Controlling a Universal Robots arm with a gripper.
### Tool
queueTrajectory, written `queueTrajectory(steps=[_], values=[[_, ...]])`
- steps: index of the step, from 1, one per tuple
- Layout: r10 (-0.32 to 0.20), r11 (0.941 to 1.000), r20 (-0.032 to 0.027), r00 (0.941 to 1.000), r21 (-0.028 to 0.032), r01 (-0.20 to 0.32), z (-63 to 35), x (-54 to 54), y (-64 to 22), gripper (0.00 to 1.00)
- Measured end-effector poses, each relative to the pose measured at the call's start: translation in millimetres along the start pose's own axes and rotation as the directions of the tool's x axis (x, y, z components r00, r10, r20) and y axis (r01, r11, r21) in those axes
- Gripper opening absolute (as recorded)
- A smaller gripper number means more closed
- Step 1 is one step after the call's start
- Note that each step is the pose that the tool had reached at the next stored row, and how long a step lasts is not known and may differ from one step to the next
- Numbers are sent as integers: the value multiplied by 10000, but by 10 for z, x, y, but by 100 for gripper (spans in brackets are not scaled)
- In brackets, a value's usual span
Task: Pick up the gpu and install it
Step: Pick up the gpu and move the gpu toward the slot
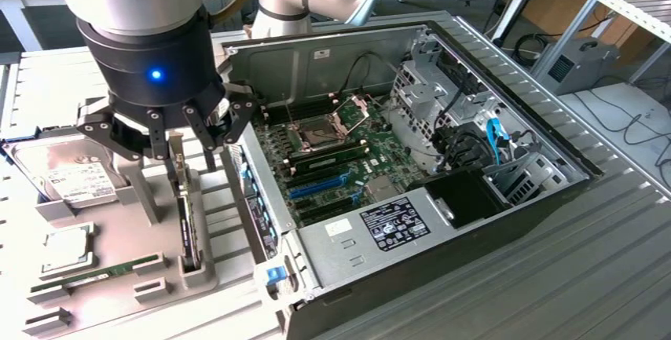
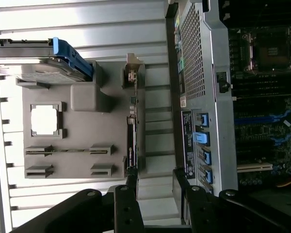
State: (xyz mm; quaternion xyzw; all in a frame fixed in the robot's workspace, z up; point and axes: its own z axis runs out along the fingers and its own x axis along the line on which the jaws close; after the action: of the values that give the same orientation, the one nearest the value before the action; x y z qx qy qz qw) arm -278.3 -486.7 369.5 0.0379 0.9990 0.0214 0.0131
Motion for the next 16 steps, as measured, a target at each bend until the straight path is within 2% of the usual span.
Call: queueTrajectory(steps=[16], values=[[0, 10000, 0, 10000, 0, 0, 62, 2, -3, 42]])
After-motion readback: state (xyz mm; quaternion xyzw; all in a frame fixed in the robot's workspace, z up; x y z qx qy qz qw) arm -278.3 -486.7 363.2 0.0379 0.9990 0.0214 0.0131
